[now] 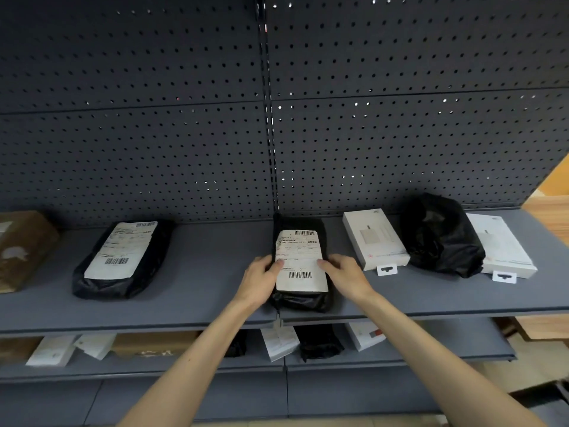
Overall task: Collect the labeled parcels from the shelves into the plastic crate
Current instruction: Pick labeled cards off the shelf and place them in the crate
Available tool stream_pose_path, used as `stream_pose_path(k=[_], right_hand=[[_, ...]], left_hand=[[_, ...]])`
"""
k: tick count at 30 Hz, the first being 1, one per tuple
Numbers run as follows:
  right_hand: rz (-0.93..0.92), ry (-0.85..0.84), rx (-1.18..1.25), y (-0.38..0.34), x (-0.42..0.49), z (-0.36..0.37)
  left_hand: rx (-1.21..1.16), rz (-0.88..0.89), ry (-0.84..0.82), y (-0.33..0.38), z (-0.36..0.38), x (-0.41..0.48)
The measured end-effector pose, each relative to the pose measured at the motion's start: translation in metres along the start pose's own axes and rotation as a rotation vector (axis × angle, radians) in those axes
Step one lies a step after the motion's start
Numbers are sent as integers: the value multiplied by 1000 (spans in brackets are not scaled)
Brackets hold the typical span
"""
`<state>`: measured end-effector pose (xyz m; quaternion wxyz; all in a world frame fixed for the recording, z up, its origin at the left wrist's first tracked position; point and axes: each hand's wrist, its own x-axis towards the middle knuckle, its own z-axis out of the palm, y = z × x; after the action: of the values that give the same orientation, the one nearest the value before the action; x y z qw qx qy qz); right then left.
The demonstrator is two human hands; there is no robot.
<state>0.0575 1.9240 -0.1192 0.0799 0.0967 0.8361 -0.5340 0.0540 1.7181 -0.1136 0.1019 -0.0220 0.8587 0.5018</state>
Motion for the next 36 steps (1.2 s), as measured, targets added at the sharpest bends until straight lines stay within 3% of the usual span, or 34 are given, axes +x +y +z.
stream_pose_path(k=[11,22,30,36], right_hand=[[-91,12,71,-2,-9,0],[-355,112,248,-79,4,-39],[-581,194,317,-137,-5,-65],[-627,200,350,-147,-11,-66]], left_hand=[[-90,12,9,4,7,-1],[-374,255,102,80,-29,-5],[-414,505,211,139,-51,-9],[-384,545,272,140,-55,-2]])
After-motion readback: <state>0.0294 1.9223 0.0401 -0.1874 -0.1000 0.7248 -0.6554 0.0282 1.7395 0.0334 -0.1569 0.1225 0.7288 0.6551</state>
